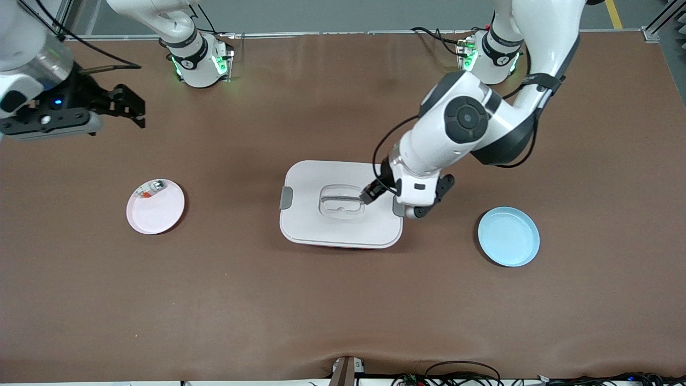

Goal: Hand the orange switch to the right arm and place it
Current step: 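Lift the switch with the left gripper and carry it over the white box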

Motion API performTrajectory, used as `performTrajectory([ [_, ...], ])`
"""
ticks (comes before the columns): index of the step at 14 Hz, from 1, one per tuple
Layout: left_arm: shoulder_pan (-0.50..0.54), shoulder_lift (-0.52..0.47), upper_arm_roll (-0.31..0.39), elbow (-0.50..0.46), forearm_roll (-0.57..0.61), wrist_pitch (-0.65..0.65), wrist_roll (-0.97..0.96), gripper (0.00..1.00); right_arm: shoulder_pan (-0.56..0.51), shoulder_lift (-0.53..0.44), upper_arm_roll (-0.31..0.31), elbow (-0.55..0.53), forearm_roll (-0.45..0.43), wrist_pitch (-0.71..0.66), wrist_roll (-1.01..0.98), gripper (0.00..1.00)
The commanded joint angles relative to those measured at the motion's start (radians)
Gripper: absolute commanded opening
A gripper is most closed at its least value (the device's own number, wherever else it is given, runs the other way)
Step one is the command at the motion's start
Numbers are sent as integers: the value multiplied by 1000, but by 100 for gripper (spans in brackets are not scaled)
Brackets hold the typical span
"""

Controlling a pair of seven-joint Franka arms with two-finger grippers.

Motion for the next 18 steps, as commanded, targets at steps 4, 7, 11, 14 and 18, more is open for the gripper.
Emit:
performTrajectory([
  [4, -62, 42, 0, 65, -192, 101, -132, 0, 125, 4, -1, -66, 143, 60, 163, 100],
  [7, -91, 57, 1, 65, -246, 202, -189, 0, 222, -43, 0, -204, 173, 216, 283, 100],
  [11, -111, 98, 0, 65, -263, 278, -233, 0, 234, -177, 0, -520, 401, 592, 299, 100],
  [14, -115, 109, 0, 67, -312, 289, -233, 0, 245, -174, 0, -614, 602, 789, 211, 100],
  [18, -131, 121, 0, 67, -355, 330, -235, 0, 205, -101, -8, -620, 872, 832, 60, 100],
])
